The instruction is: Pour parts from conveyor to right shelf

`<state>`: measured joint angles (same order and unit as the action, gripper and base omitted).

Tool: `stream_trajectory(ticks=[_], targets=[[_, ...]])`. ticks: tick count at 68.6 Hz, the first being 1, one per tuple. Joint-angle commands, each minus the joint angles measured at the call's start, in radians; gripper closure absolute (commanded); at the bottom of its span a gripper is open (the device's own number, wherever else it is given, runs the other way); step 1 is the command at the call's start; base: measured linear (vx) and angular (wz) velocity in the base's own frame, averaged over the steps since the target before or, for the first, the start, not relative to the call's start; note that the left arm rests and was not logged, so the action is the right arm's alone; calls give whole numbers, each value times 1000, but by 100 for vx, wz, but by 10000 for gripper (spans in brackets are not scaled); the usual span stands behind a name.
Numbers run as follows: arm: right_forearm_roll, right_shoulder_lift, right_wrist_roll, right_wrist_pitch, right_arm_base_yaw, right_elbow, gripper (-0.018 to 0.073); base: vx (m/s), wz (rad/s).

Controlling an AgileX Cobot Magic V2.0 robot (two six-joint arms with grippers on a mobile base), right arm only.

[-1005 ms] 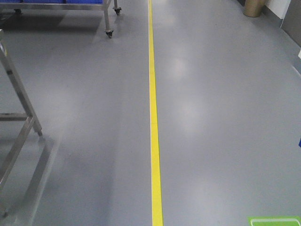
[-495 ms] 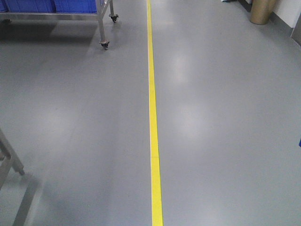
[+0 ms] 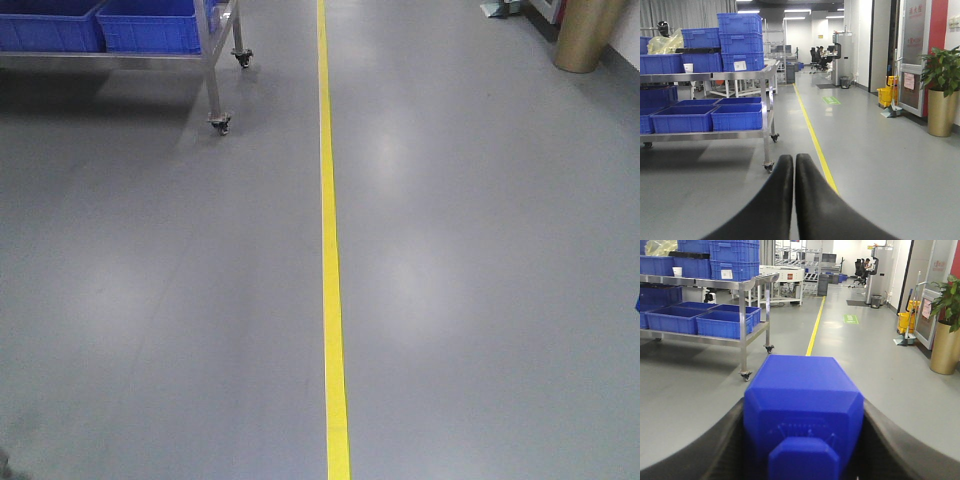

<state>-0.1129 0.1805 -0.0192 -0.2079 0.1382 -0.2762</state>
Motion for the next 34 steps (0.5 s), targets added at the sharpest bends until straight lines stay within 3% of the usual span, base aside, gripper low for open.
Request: stream_trajectory(ticks=[1, 34], targets=[[-7, 13, 3, 84, -4, -29, 568, 68, -2], [-7, 13, 3, 85, -4, -29, 568, 68, -4]])
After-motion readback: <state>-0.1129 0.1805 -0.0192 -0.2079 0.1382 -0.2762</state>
